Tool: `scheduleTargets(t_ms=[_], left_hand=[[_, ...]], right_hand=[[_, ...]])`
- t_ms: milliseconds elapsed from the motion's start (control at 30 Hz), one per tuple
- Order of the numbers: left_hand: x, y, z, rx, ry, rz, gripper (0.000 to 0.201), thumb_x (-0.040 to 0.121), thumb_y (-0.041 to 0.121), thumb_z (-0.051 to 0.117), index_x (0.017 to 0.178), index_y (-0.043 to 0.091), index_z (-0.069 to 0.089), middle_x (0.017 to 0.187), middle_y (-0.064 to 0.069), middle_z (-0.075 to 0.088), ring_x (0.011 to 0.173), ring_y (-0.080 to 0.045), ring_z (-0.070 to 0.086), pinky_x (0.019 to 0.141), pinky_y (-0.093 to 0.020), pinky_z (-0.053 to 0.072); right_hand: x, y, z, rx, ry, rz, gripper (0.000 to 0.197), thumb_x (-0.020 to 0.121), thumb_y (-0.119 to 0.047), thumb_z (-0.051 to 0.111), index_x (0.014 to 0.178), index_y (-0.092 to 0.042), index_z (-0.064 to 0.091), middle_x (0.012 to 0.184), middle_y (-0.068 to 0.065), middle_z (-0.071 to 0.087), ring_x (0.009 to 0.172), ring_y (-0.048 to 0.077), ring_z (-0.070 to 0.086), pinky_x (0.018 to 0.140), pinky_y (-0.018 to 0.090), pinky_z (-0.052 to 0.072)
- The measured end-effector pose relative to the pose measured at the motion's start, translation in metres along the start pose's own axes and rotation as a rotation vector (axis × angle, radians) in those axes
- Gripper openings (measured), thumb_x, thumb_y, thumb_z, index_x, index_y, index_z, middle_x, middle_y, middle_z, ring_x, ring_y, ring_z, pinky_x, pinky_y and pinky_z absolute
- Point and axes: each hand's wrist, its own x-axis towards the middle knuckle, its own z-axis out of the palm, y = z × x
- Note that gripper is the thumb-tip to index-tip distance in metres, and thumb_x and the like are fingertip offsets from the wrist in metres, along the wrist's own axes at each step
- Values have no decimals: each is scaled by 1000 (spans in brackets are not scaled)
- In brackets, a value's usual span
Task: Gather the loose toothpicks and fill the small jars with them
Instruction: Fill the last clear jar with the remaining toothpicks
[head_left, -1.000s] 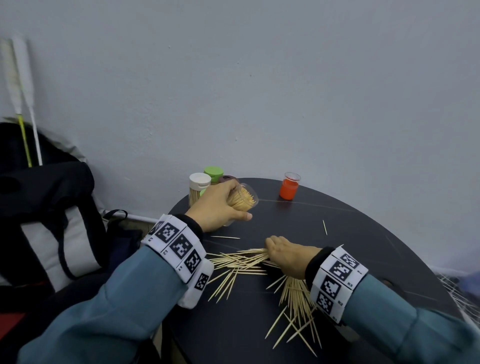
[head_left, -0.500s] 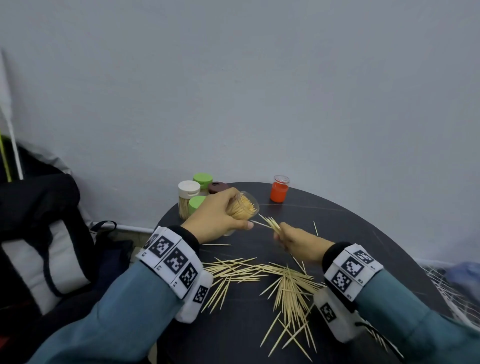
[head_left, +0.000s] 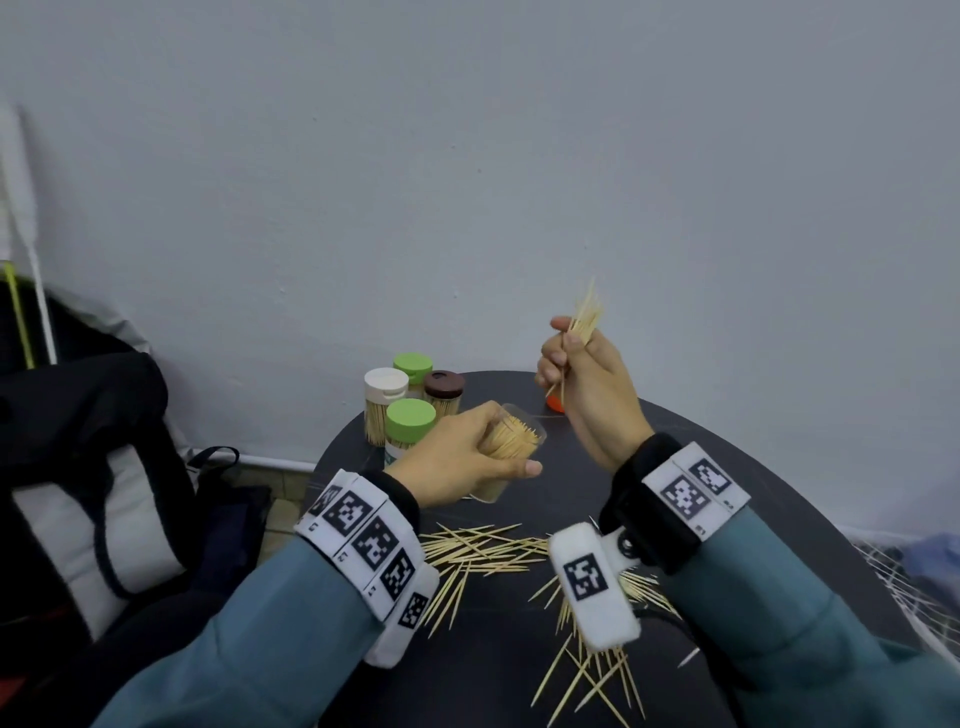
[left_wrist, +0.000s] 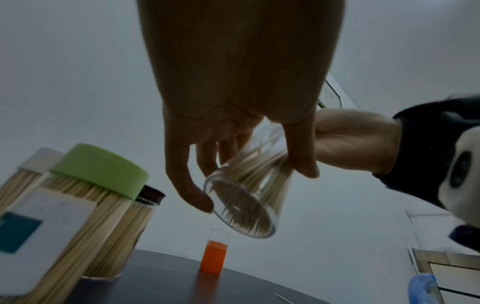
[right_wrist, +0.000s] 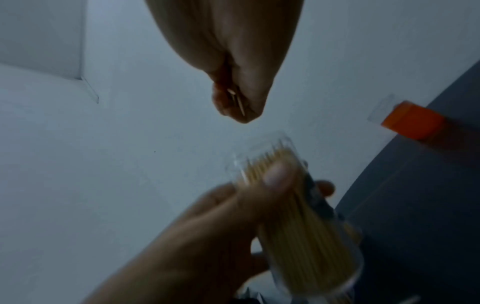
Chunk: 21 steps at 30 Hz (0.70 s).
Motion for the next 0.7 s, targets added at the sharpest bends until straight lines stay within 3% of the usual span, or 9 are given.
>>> scheduleTargets(t_ms=[133,267,333,467,600,700], left_hand=[[1,-1,1,-22,-8,13,34,78,38,73,97,18,53,87,4,60,78,-9,54,78,-30,44],[2,-2,1,-49,4,21,69,64,60,70,113,14,54,108,0,66,102,-16,62,95,-38,48],[3,-1,1,-48,10,28,61,71,54,71,115,14,54,110,-1,66,105,-17,61,97,-41,47],[6,-1,4,-35,22,18,38,82,37,69,106,12,53,100,-1,64,94,-15,60,89,-37,47],[9,0,9,-48,-27,17,36,81,33,71,107,16,53,98,2,64,90,-13,60,85,-32,47],[9,2,11,-72,-47,18,35,80,32,72,105,17,53,92,4,61,84,-10,56,80,-29,45]], right_hand=[[-12,13,8,-40,-24,20,24,102,-11,25,91,-16,46,66,-1,38,51,0,46,57,10,41],[-27,23,8,20,-15,76,20,101,-12,30,91,-16,47,69,-2,55,61,-1,59,62,15,51],[-32,26,6,59,-47,78,18,101,-12,30,96,-14,47,78,-1,63,73,0,65,67,16,53],[-37,28,1,34,-113,87,16,101,-16,29,97,-16,44,100,-6,70,96,2,62,88,21,49],[-40,28,-9,27,-114,145,17,101,-19,32,98,-12,47,114,1,67,107,13,61,87,24,52],[-38,28,-18,-77,-66,124,26,100,-28,30,91,-15,51,115,3,68,117,15,56,101,34,42]])
